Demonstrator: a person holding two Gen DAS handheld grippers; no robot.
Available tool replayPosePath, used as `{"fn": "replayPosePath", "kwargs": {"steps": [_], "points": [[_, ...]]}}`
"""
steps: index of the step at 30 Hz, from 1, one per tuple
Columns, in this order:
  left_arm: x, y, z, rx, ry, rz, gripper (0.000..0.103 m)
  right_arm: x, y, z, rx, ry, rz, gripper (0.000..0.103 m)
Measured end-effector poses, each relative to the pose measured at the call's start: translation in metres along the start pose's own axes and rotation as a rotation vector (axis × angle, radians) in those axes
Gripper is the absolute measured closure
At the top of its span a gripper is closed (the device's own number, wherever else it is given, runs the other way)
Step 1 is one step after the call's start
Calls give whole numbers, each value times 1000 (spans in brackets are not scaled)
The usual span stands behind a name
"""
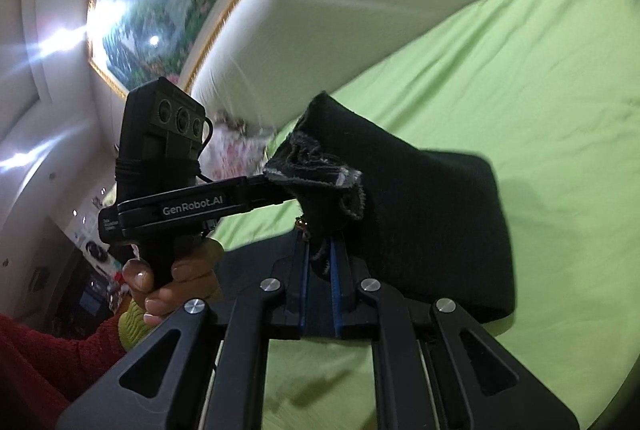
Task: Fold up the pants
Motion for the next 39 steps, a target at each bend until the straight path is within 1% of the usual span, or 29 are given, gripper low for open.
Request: {"fn": "replayPosePath", "kwargs": {"steps": [3, 8, 11, 16, 18, 21, 25, 27, 28, 29, 30, 31, 32, 36, 38, 39], "points": [[12, -4, 18, -9, 47, 1, 94, 8, -15, -3, 15, 14, 44, 93], [29, -17, 48, -35, 135, 19, 94, 20, -41, -13, 71, 25, 133, 93], [41, -23, 61, -37, 188, 27, 94, 26, -47, -17, 90, 36, 167, 93], [52, -29, 70, -45, 239, 25, 92, 29, -55, -20, 127, 50, 202, 92], [53, -28, 71, -53, 257, 18, 91, 26, -57, -19, 137, 49, 204, 90], [62, -20, 77, -73, 271, 4, 90, 24, -61, -16, 154, 56, 214, 89], [69, -10, 82, -125, 286, -15, 78, 23, -64, -15, 159, 56, 225, 87], [73, -3, 84, -136, 301, -31, 75, 19, -69, -9, 158, 59, 228, 84], [75, 2, 84, -144, 310, -41, 71, 20, -69, -9, 156, 61, 229, 83], [77, 6, 85, -153, 321, -51, 68, 21, -69, -8, 149, 61, 230, 78], [79, 11, 86, -158, 328, -60, 66, 22, -69, -7, 136, 62, 232, 72], [81, 14, 88, -162, 336, -68, 63, 23, -70, -4, 132, 67, 234, 70], [83, 19, 89, -166, 349, -78, 62, 24, -71, -1, 132, 77, 235, 69], [94, 36, 96, -178, 380, -103, 59, 28, -71, 5, 118, 91, 246, 69], [100, 44, 97, -192, 396, -118, 52, 29, -70, 8, 108, 94, 249, 69], [107, 50, 100, -199, 402, -124, 50, 30, -70, 10, 103, 97, 250, 69]]}}
Point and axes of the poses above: each gripper's, at about its wrist camera, not at the fingertips, and y roughly against the way its jaws point, z to its left, x to its underside, the point moved 9 cm from there along -y, roughly the way its jaws point, and after that the axes turned 2 degrees about x, right-handed, at the moved point
